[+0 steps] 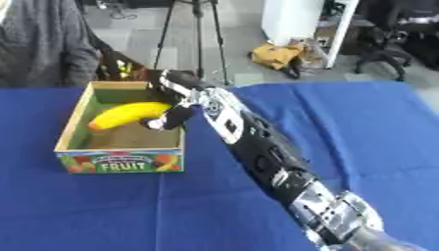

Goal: Pick up objects on the table and place them in the box.

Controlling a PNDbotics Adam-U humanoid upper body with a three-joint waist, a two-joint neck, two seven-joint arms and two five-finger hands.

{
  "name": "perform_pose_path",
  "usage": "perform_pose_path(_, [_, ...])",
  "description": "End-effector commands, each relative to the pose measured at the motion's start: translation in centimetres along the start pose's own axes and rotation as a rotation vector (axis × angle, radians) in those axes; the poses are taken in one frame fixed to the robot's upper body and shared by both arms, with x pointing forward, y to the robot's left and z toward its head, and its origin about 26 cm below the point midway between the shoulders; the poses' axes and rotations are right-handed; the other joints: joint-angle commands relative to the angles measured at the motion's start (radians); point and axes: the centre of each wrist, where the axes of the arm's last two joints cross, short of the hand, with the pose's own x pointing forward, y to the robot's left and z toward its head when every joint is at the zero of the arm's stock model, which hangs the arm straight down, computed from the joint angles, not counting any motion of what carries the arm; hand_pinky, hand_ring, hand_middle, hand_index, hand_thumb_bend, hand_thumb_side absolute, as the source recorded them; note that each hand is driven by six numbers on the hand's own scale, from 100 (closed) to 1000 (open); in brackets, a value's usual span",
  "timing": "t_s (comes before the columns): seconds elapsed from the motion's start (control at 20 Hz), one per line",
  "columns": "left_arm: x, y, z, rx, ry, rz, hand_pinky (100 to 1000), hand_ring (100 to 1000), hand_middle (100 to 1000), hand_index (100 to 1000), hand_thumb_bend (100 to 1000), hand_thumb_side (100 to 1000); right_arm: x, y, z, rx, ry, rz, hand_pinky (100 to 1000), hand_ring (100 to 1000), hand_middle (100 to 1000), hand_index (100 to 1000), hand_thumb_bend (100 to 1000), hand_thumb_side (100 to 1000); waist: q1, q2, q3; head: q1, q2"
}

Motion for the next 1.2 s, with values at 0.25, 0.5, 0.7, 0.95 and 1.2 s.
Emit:
perform_pose_path(0.25, [0.8,-0.3,-0.6,-0.021,-0.035,0.006,774,659,612,782,401,1000,0.0,0.4,-0.6,0.056,-0.007,0.046,519,534,545,658,541,444,0.008,-0.013,0.003,-0.006,-0.015])
perform_pose_path(0.5, [0.8,-0.3,-0.6,-0.018,-0.033,0.004,772,656,610,781,403,1000,-0.5,0.6,-0.4,0.084,0.012,0.057,861,850,818,837,658,528,0.007,-0.013,-0.005,-0.004,-0.016])
perform_pose_path(0.7, [0.8,-0.3,-0.6,-0.016,-0.034,0.002,771,654,609,780,406,1000,-0.4,0.2,-0.3,0.059,0.005,0.056,855,834,792,834,608,565,0.005,-0.013,-0.014,0.000,-0.019])
perform_pose_path(0.95, [0.7,0.1,-0.4,0.000,-0.033,-0.011,770,653,608,779,407,1000,1.0,-3.0,0.0,-0.074,-0.073,0.005,836,814,767,832,605,509,0.001,-0.015,-0.057,0.024,-0.022])
perform_pose_path(1.2, [0.4,0.9,0.1,0.041,-0.017,-0.038,769,655,607,777,409,1000,3.1,-7.1,1.8,-0.219,-0.197,-0.186,840,802,751,837,579,501,0.000,-0.015,-0.128,0.076,-0.020])
